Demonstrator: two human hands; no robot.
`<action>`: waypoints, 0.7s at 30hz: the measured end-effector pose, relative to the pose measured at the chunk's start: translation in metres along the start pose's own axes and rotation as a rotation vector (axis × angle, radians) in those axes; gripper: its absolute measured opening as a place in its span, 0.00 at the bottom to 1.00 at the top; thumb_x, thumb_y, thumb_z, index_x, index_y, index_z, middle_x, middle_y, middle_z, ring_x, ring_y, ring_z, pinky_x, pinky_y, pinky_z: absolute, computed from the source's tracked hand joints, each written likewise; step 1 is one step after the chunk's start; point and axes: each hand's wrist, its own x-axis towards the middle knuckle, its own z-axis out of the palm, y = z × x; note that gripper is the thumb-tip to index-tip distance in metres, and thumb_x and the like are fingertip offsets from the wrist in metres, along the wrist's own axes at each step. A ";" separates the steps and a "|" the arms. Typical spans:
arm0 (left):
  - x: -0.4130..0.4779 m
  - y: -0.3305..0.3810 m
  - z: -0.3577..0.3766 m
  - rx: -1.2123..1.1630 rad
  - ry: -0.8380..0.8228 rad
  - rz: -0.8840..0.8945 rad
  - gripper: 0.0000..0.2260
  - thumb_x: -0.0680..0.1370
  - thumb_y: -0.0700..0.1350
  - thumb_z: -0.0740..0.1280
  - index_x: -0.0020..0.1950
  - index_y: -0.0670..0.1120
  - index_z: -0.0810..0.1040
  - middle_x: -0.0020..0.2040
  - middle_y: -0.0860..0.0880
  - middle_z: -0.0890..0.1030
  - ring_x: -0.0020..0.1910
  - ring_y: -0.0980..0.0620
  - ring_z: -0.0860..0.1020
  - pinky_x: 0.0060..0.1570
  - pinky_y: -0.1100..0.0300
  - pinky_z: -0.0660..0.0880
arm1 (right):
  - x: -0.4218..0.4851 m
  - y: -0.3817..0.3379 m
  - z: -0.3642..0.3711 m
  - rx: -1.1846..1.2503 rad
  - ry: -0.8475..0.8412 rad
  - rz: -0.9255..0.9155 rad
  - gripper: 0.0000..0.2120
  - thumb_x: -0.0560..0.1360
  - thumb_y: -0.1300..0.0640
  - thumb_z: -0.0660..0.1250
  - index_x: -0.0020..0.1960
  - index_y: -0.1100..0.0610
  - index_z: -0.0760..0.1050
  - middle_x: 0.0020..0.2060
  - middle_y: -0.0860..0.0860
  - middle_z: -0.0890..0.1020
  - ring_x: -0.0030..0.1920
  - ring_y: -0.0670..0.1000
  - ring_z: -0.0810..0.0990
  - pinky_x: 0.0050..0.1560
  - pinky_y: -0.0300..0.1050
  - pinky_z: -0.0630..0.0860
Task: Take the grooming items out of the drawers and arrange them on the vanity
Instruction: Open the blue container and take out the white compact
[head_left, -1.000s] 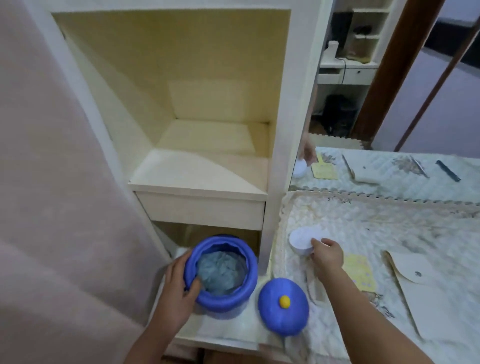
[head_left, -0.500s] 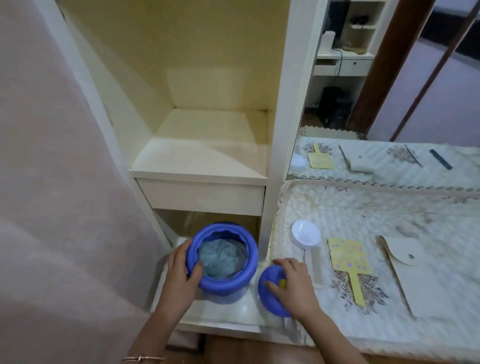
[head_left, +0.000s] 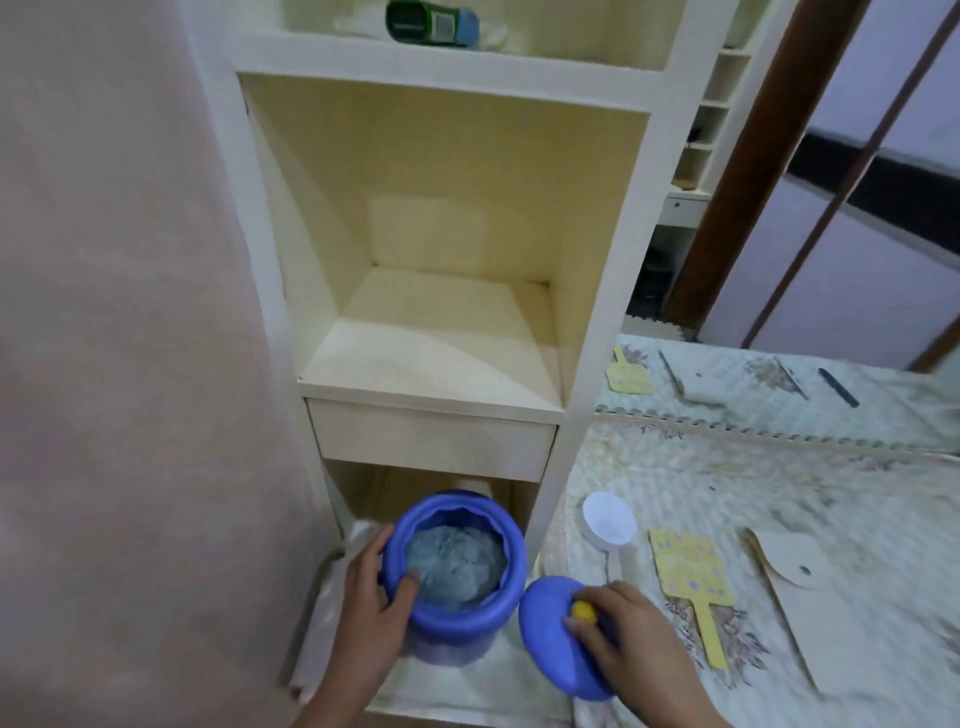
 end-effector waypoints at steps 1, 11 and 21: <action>0.002 0.000 0.001 -0.039 -0.003 0.000 0.20 0.69 0.43 0.69 0.55 0.59 0.69 0.59 0.46 0.74 0.54 0.55 0.76 0.55 0.64 0.75 | 0.002 -0.014 -0.013 -0.077 -0.054 -0.061 0.16 0.69 0.46 0.64 0.53 0.52 0.79 0.43 0.48 0.76 0.52 0.53 0.77 0.46 0.37 0.64; 0.011 -0.001 -0.002 -0.342 -0.064 -0.079 0.15 0.75 0.30 0.63 0.52 0.49 0.73 0.51 0.49 0.78 0.41 0.60 0.78 0.46 0.68 0.77 | 0.044 -0.106 -0.035 -0.031 -0.022 -0.283 0.20 0.69 0.44 0.59 0.56 0.51 0.76 0.50 0.48 0.77 0.54 0.47 0.74 0.48 0.34 0.65; 0.012 -0.002 -0.011 -0.368 -0.110 -0.063 0.14 0.72 0.32 0.69 0.54 0.43 0.74 0.48 0.52 0.79 0.35 0.70 0.79 0.34 0.76 0.73 | 0.055 -0.102 0.049 -0.032 0.069 -0.271 0.16 0.68 0.49 0.58 0.51 0.53 0.78 0.43 0.51 0.82 0.48 0.45 0.73 0.53 0.35 0.67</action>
